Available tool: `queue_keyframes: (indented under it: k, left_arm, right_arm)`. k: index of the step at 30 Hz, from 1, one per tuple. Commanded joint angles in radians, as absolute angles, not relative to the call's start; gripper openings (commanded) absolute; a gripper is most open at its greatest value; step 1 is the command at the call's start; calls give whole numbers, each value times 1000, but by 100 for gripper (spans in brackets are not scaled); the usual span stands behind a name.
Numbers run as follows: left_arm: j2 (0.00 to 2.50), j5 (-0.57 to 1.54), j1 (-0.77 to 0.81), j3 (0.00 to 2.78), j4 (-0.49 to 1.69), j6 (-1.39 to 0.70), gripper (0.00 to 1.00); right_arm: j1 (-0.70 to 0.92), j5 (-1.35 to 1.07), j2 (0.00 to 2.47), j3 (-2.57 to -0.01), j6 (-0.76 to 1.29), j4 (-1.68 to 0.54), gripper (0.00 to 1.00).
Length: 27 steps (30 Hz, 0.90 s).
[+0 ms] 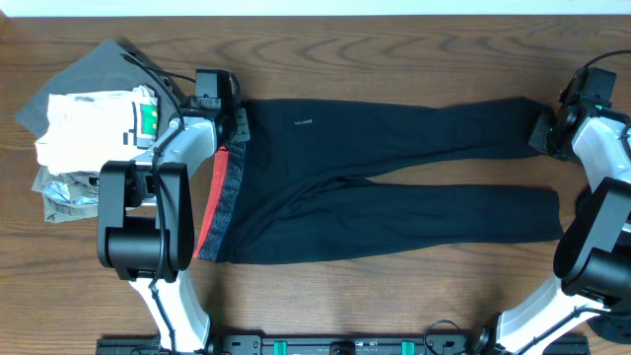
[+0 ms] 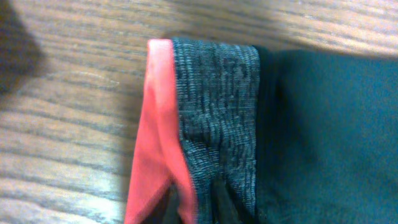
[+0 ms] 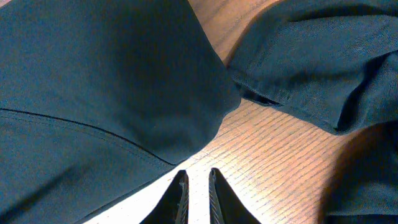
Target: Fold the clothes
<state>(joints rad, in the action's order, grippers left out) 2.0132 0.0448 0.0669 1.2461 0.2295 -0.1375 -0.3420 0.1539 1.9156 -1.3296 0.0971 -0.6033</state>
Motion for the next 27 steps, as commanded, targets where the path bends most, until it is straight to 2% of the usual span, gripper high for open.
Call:
queue_keyframes:
  k: [1,7,14,24,26,27]
  left_arm:
    - [2010,45,67,1264,224,-131,6]
    - [2008,27,65,1299,210,-131,6]
    - [2008,-121,61,1316,169,-135,6]
    - [2008,-125,60,1372,166,-135,6]
    - [2008,-117,60,1401,195,-135,11]
    - [2005,-110,60,1413,216,-135,25]
  right_arm:
    - [-361,160,1917,-1327,88,-603,11]
    - [-361,161,1917,-1327,88,-605,11]
    - [-361,161,1917,-1327,88,-611,11]
    - [-361,160,1917,-1327,88,-614,13]
    - [-361,161,1917,-1327,88,-613,14]
    - [-361,160,1917,-1327,88,-613,14]
